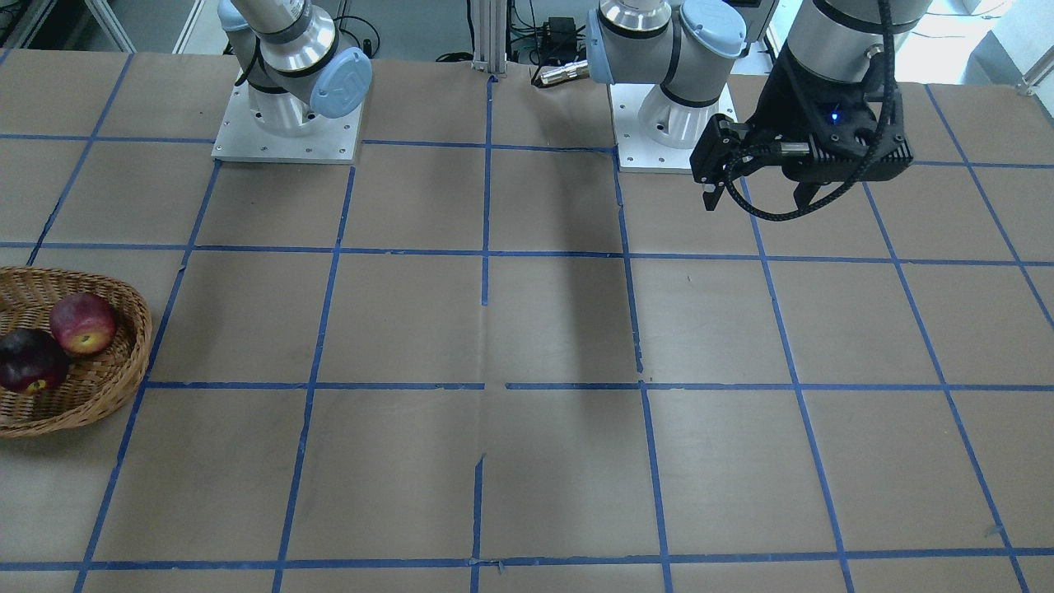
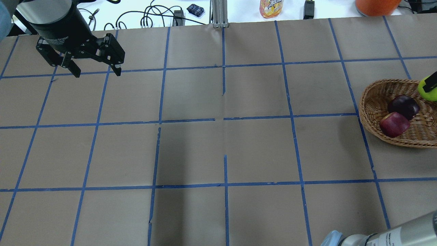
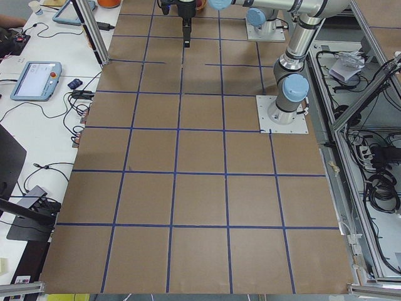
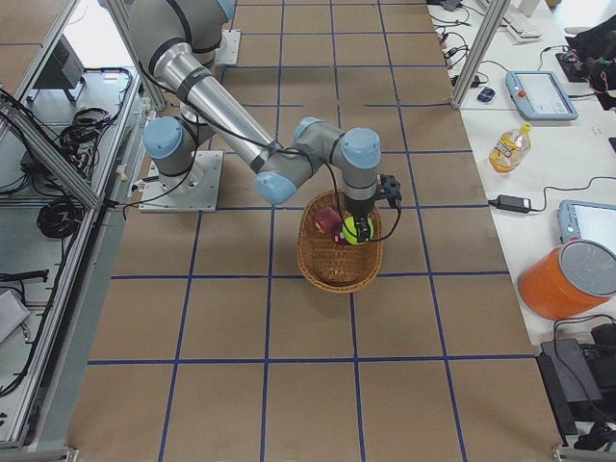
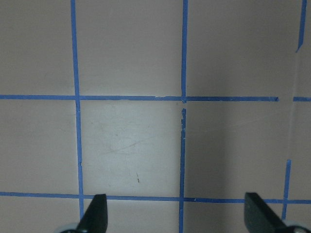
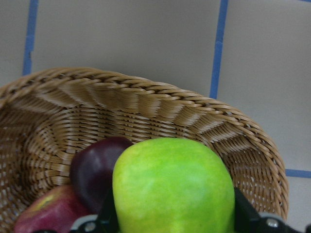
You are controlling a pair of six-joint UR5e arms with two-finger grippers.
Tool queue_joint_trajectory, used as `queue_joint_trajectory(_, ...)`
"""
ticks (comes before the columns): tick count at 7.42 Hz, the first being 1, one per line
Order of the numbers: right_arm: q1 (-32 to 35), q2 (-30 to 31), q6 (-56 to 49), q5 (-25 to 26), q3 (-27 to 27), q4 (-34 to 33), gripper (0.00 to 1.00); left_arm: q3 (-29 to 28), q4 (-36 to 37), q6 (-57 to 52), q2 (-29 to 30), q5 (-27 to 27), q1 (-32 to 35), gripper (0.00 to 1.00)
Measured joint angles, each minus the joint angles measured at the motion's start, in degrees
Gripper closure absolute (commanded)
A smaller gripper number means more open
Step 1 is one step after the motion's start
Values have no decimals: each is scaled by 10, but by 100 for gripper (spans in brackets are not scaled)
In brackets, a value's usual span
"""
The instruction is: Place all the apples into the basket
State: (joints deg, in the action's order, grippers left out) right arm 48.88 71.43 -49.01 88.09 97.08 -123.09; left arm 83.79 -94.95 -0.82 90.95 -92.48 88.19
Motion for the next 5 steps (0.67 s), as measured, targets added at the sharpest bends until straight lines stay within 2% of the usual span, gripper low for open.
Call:
queue_joint_trajectory(2, -15, -5, -13, -4, -4, 11, 0, 2, 0, 0, -1, 0, 1, 0)
queue_joint_trajectory(5, -1, 68, 29, 3, -23, 128, 0, 3, 0, 0, -2, 1, 1, 0)
